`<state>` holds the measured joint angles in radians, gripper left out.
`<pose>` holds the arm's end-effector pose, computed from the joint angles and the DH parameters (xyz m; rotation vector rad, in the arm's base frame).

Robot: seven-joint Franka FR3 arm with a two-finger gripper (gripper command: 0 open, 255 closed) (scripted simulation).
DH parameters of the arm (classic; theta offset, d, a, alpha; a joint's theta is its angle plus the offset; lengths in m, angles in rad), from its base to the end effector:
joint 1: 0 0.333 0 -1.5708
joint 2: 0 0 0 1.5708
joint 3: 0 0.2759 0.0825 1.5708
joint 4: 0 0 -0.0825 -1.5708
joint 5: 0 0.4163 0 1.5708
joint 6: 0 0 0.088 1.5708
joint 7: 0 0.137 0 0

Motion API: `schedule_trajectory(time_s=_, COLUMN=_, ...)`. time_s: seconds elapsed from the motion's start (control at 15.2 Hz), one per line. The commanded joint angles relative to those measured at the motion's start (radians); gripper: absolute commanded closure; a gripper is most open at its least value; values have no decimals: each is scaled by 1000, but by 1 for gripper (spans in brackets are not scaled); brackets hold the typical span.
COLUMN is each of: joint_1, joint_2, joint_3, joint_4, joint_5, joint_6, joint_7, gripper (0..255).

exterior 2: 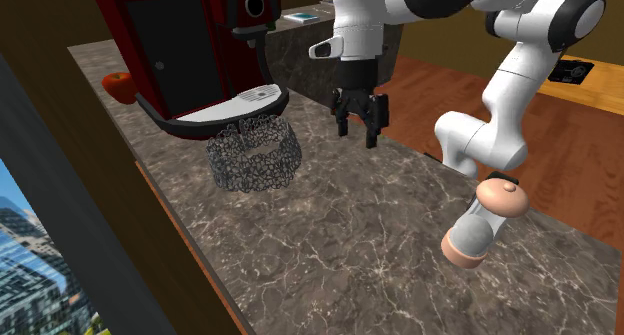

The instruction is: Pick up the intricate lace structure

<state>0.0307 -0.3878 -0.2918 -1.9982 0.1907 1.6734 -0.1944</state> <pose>0.4771 -0.1166 0.5507 -2.8540 0.0911 -0.1591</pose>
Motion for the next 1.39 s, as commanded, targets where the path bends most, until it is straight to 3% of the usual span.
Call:
schedule_trajectory(time_s=0.0, joint_1=5, joint_2=84, joint_3=-44, joint_4=69, joint_5=37, joint_6=-7, joint_7=-58, gripper=0)
schedule_trajectory(time_s=0.46, joint_1=-29, joint_2=422, joint_3=-179, joint_4=389, joint_5=227, joint_6=-123, joint_7=-261, gripper=0)
schedule_trajectory(time_s=0.92, joint_1=-198, joint_2=801, joint_3=-200, joint_4=826, joint_5=457, joint_6=-326, joint_7=-367, gripper=0)
schedule_trajectory(time_s=1.32, joint_1=-174, joint_2=778, joint_3=-199, joint_4=713, joint_5=440, joint_6=-243, joint_7=-403, gripper=0)
